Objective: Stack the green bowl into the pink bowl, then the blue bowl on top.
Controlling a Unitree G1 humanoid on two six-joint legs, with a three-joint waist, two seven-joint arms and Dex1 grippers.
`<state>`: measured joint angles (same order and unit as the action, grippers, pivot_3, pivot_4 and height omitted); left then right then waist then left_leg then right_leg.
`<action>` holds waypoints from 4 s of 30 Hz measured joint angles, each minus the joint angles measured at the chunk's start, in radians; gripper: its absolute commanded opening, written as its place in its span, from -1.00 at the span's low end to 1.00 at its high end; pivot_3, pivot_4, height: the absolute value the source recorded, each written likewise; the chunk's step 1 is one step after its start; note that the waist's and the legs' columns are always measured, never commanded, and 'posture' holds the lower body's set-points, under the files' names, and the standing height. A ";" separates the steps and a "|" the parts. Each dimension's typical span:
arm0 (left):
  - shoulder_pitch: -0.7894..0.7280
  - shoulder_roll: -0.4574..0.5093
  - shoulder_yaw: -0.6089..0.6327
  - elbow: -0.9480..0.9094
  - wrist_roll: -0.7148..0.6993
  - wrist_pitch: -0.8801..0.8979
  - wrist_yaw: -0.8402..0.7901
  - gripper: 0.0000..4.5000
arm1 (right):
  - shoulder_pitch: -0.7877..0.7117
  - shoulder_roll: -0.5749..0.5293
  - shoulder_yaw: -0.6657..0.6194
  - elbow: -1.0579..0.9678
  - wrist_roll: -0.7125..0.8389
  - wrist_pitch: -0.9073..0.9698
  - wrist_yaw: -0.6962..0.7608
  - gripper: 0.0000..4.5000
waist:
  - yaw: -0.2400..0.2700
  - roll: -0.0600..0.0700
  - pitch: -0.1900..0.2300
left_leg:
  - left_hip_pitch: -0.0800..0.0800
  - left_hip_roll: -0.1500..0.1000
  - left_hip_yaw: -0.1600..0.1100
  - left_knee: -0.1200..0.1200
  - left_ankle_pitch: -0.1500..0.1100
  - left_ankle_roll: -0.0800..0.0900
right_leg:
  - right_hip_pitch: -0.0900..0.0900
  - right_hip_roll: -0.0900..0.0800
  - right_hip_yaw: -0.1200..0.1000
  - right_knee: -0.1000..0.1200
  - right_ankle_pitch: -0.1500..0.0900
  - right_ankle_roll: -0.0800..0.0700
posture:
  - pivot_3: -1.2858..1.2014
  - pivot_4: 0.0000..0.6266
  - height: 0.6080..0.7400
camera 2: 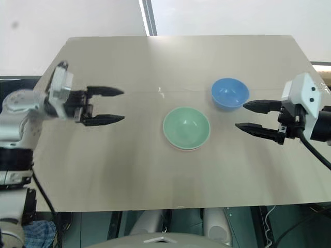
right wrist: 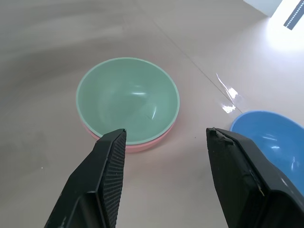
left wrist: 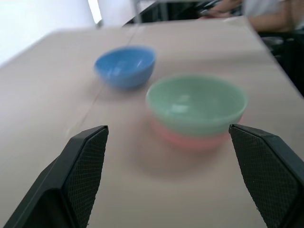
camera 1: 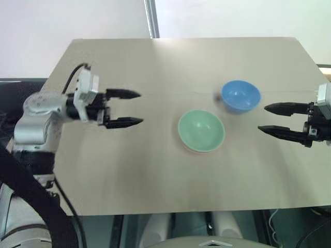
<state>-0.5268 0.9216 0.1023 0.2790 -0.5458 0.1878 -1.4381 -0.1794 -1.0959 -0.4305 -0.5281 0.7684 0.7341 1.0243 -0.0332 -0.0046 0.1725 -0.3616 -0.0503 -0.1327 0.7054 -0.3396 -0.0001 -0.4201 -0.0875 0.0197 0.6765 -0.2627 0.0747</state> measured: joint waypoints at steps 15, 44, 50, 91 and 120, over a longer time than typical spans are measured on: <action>0.117 0.061 0.133 -0.014 0.045 -0.036 0.038 0.91 | -0.404 0.016 0.573 0.393 -0.517 -0.142 -0.033 0.32 | -0.008 0.000 0.000 | -0.008 0.000 0.004 -0.002 0.000 0.000 | -0.012 -0.001 0.003 0.001 0.000 0.000 | 0.03 -0.52 1.00; 0.103 0.049 0.120 -0.071 0.054 -0.018 0.034 0.91 | -0.737 0.275 0.820 0.680 -0.891 -0.338 0.114 0.32 | -0.038 0.000 0.000 | -0.021 -0.001 0.008 0.000 0.001 -0.001 | -0.027 -0.002 0.005 0.006 0.000 0.000 | 0.03 -0.52 1.00; 0.098 0.047 0.117 -0.071 0.054 -0.016 0.028 0.91 | -0.786 0.375 0.892 0.923 -1.030 -0.412 0.015 0.32 | -0.041 0.000 0.000 | -0.021 -0.001 0.008 0.000 0.001 -0.001 | -0.028 -0.002 0.005 0.004 0.000 0.000 | 0.03 -0.52 1.00; 0.056 0.027 0.071 -0.062 0.072 0.001 0.016 0.93 | -0.467 0.181 0.773 -0.063 -0.641 0.003 0.182 -0.99 | -0.049 -0.001 -0.002 | -0.021 -0.004 0.004 0.002 0.001 -0.001 | -0.026 -0.004 0.003 0.007 0.000 0.000 | 0.03 -0.52 1.00; 0.089 0.027 0.069 -0.066 0.072 0.023 0.026 0.93 | -0.373 0.183 0.306 -0.024 -0.335 0.214 0.153 0.58 | -0.001 -0.002 -0.002 | -0.022 -0.002 0.003 0.011 0.000 -0.001 | -0.026 -0.003 0.002 0.016 0.000 0.000 | 0.03 -0.52 1.00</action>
<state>-0.4383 0.9487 0.1713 0.2129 -0.4737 0.2109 -1.4119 -0.5520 -0.9130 -0.1247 -0.5525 0.4330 0.9481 1.1769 -0.0342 -0.0066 0.1705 -0.3841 -0.0526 -0.1298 0.7168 -0.3392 -0.0011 -0.4456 -0.0909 0.0218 0.6921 -0.2624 0.0743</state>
